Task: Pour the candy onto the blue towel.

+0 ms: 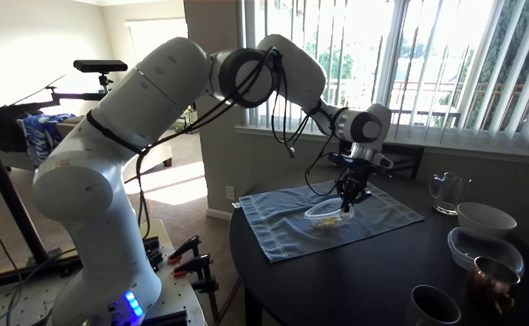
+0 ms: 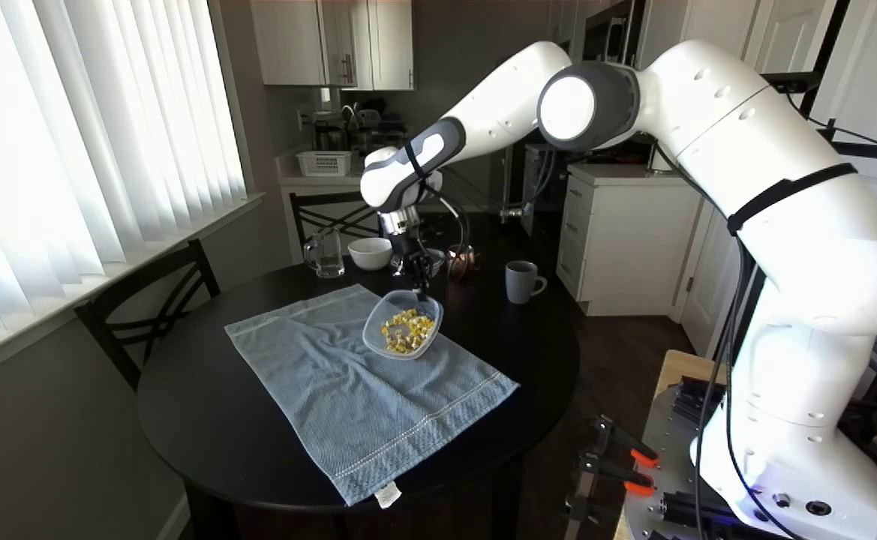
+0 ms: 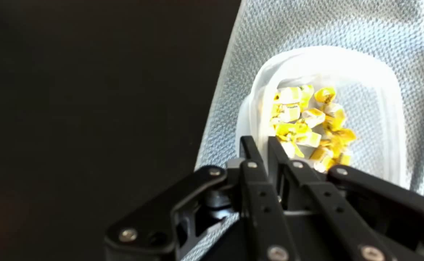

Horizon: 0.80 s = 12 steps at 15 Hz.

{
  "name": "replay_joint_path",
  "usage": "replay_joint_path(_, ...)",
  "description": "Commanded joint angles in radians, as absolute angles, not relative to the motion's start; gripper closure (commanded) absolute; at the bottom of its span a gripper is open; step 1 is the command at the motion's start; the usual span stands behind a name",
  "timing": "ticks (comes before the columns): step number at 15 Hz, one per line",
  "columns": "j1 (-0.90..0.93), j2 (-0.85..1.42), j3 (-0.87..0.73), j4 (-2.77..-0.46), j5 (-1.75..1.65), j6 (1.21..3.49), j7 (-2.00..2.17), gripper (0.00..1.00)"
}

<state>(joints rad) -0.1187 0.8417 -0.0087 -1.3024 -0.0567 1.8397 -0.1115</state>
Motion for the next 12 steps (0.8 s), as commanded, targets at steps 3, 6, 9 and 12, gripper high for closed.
replay_joint_path(3, -0.108, 0.597, -0.031, -1.436, -0.053, 1.871, -0.085, 0.96)
replay_joint_path(6, -0.057, 0.509, -0.034, -1.473, -0.087, 1.869, -0.048, 0.99)
replay_joint_path(9, 0.020, 0.442, -0.046, -1.513, -0.170, 1.885, 0.046, 0.97)
replay_joint_path(12, 0.125, 0.421, -0.057, -1.528, -0.341, 1.896, 0.208, 0.97)
